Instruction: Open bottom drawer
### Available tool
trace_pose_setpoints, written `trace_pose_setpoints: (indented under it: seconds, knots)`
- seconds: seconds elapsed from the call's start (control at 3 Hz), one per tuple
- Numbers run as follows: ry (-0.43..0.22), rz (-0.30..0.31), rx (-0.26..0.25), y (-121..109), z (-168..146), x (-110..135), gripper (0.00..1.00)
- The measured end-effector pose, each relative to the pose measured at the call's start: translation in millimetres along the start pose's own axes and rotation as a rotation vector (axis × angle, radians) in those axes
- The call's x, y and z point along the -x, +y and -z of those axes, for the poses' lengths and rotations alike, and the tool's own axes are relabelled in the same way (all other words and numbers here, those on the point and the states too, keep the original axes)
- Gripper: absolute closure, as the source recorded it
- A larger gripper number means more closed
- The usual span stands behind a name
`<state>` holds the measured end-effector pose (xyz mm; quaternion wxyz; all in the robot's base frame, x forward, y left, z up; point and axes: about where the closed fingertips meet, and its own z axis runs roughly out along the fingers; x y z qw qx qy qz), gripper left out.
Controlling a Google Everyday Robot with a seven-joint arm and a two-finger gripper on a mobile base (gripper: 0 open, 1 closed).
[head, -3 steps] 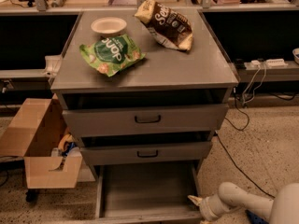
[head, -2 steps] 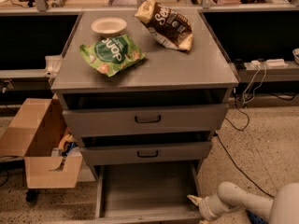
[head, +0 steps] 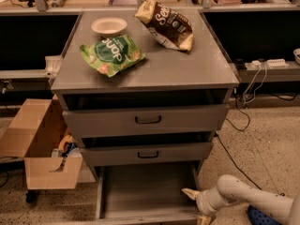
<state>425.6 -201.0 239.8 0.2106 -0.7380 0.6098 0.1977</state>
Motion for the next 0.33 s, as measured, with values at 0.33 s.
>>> trace_pose_setpoints:
  seconds: [0.33]
  knots:
    - [0.01,0.112,-0.058,-10.1,50.1,49.8,0.0]
